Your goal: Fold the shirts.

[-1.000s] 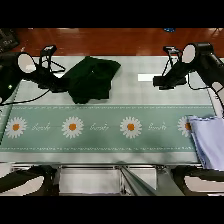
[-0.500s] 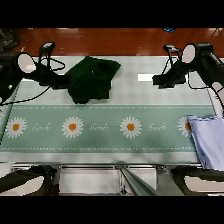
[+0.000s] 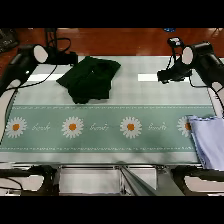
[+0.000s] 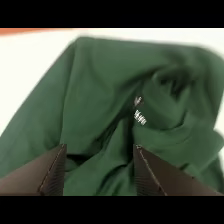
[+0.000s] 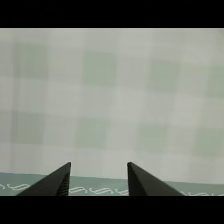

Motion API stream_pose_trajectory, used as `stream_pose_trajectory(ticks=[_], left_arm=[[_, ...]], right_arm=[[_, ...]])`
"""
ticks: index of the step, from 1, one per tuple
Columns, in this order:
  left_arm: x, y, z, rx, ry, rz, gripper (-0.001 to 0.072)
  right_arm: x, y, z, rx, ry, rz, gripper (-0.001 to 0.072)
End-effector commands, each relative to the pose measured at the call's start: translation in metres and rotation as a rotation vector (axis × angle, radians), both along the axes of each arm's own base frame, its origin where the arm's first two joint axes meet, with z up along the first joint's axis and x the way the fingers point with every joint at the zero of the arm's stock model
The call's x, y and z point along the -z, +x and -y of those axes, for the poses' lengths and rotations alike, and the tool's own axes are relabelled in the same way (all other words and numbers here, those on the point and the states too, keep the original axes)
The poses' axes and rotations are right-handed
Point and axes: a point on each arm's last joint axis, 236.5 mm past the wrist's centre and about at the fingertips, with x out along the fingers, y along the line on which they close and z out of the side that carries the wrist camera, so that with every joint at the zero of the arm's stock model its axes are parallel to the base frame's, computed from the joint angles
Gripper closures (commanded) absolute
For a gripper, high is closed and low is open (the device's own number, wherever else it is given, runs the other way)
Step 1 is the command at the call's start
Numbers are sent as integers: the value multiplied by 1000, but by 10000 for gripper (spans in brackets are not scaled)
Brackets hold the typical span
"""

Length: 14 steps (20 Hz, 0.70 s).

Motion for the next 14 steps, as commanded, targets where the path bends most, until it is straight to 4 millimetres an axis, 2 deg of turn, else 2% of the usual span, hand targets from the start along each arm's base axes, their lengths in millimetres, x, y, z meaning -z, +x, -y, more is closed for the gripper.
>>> stream_pose_trajectory(ticks=[1,4,6,9,10,11,12,13,14], left_arm=[[63,-1,4,78,74,-226,202],[102,-14,8,101,84,-369,202],[126,-31,10,121,100,-463,202],[147,-57,15,152,122,-584,203],[148,-63,15,157,126,-607,236],[147,-69,14,163,131,-633,393],[144,-74,12,166,133,-660,587],[138,-79,11,179,138,-680,681],[127,-80,15,203,122,-678,682]], right_arm=[[-1,1,5,1,-25,3,294],[-1,2,5,0,-23,10,294],[-2,3,4,0,-22,13,294],[-2,3,4,0,-21,13,295],[-1,2,4,1,-22,10,295],[-1,1,5,2,-23,3,295],[-1,-2,5,4,-23,-7,295],[-3,-5,5,6,-20,-14,295],[-9,-8,6,8,-19,-9,295]])
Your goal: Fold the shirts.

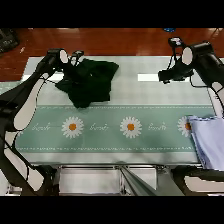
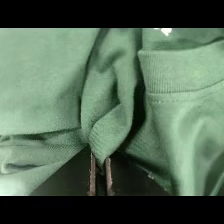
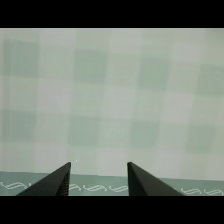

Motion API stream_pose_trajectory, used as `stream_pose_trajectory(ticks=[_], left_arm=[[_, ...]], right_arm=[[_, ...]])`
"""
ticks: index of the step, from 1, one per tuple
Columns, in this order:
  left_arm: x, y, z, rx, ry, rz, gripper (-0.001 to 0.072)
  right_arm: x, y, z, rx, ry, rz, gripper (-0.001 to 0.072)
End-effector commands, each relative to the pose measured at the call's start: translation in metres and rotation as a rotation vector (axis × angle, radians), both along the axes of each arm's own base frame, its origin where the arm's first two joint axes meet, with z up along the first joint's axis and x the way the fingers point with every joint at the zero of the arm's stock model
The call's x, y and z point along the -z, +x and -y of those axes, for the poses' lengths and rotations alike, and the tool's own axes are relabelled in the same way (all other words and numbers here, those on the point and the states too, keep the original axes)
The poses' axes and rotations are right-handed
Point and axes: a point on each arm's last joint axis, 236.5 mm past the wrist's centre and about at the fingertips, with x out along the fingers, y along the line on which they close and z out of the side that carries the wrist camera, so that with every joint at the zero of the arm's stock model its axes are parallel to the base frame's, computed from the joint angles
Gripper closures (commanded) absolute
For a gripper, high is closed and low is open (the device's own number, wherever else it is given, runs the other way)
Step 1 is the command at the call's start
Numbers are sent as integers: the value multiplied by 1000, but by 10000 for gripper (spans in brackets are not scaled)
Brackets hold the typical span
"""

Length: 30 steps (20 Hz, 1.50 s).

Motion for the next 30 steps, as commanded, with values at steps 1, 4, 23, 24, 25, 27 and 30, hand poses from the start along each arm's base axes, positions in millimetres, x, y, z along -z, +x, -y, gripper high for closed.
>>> stream_pose_trajectory(ticks=[1,4,23,24,25,27,30], left_arm=[[-25,-15,9,36,-50,-59,682],[-112,10,42,12,-248,125,682],[-597,-177,106,242,-891,1171,683],[-596,-188,114,259,-914,1158,684],[-588,-199,125,280,-936,1126,684],[-558,-214,143,278,-979,1026,684],[-487,-229,156,160,-1058,918,683]], right_arm=[[-15,-8,1,4,5,9,295],[-64,-15,5,4,17,120,295],[-285,-152,29,5,134,673,295],[-285,-155,29,6,134,672,295],[-285,-156,30,6,133,667,295],[-281,-158,28,-2,132,651,295],[-278,-159,25,-12,144,639,300]])
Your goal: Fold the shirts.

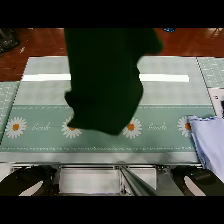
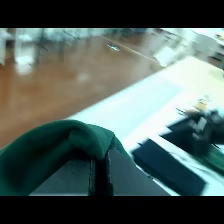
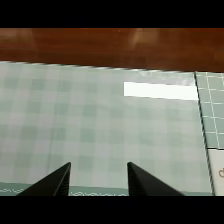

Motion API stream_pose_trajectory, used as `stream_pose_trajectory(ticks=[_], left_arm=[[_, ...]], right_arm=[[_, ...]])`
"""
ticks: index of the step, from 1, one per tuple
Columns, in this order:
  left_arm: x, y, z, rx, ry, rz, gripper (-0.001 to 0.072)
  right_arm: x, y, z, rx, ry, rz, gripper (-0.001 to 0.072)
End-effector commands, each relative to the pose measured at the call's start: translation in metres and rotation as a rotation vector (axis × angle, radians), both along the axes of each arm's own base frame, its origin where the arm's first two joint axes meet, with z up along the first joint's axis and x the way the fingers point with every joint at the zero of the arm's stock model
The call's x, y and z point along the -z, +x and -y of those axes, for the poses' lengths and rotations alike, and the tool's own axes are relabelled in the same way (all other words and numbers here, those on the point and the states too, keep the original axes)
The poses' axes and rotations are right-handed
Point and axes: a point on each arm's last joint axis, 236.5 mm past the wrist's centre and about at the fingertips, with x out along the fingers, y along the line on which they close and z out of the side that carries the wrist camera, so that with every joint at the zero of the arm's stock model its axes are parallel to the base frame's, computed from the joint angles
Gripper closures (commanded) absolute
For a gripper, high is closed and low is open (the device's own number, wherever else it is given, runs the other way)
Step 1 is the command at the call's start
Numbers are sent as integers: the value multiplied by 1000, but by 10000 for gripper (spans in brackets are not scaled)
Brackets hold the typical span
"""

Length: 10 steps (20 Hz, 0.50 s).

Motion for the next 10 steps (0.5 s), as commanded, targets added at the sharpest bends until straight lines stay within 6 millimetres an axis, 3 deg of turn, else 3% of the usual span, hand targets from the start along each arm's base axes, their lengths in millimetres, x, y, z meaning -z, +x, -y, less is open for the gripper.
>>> stream_pose_trajectory(ticks=[1,2,4,5,7,9,10], left_arm=[[78,-19,5,-28,-112,-155,683],[120,-17,-4,-73,-141,-251,683],[225,-16,-27,-162,-100,-444,683],[286,-22,-38,-201,-66,-585,682],[386,-47,-53,-236,50,-789,682],[456,-81,-63,-226,182,-943,664],[476,-96,-67,-211,232,-1002,498]], right_arm=[[7,-3,-3,-13,5,-24,300],[17,-2,-7,-23,11,-50,300],[47,-3,-23,-71,46,-133,300],[68,-5,-36,-110,74,-189,300],[110,-6,-57,-161,137,-284,300],[154,-4,-70,-175,186,-356,300],[177,-4,-72,-161,209,-386,300]])
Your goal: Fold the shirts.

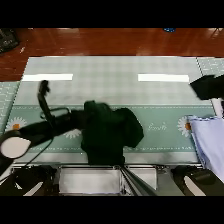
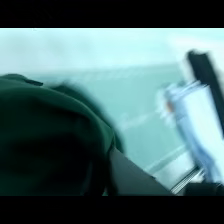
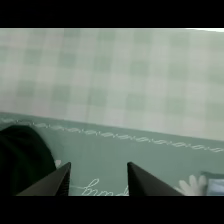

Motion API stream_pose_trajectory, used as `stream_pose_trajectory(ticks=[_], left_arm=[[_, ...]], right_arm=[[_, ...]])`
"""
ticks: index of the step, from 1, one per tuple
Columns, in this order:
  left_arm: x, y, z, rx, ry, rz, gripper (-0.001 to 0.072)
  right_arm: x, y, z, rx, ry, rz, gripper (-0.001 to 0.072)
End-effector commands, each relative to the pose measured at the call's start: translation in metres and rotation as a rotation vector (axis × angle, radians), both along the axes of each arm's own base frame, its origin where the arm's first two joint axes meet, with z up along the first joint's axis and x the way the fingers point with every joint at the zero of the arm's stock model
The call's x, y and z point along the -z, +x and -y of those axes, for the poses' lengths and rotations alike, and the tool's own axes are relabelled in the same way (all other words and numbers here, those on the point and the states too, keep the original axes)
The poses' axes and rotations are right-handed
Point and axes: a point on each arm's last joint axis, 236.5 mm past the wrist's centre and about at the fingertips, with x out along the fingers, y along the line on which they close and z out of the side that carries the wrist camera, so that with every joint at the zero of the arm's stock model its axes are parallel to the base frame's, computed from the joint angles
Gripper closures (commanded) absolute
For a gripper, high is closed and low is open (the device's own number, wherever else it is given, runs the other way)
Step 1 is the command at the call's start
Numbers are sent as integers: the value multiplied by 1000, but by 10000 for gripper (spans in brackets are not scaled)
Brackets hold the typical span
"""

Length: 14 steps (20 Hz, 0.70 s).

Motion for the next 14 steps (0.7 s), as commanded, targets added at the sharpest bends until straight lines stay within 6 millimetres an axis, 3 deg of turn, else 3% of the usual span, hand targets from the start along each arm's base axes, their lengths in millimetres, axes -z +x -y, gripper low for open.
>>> stream_pose_trajectory(ticks=[1,3,5,6,8,10,11,12,14], left_arm=[[109,-62,-25,46,140,-296,209],[104,-56,-37,64,217,-269,197],[71,-23,-59,5,267,-200,198],[46,-2,-77,-51,295,-155,199],[4,31,-125,-187,365,-87,199],[-18,49,-176,-360,380,-96,201],[-15,50,-183,-414,305,-155,202],[-7,50,-173,-409,179,-236,202],[4,51,-128,-212,-31,-285,202]], right_arm=[[72,-1,-21,6,98,-118,300],[92,5,-12,47,84,-139,300],[79,23,19,138,71,-98,300],[66,32,43,199,62,-65,300],[43,35,114,376,11,-3,300],[52,12,186,601,-11,-33,301],[68,-1,203,703,45,-66,301],[91,-5,200,742,137,-103,306],[140,-2,159,628,259,-172,313]])
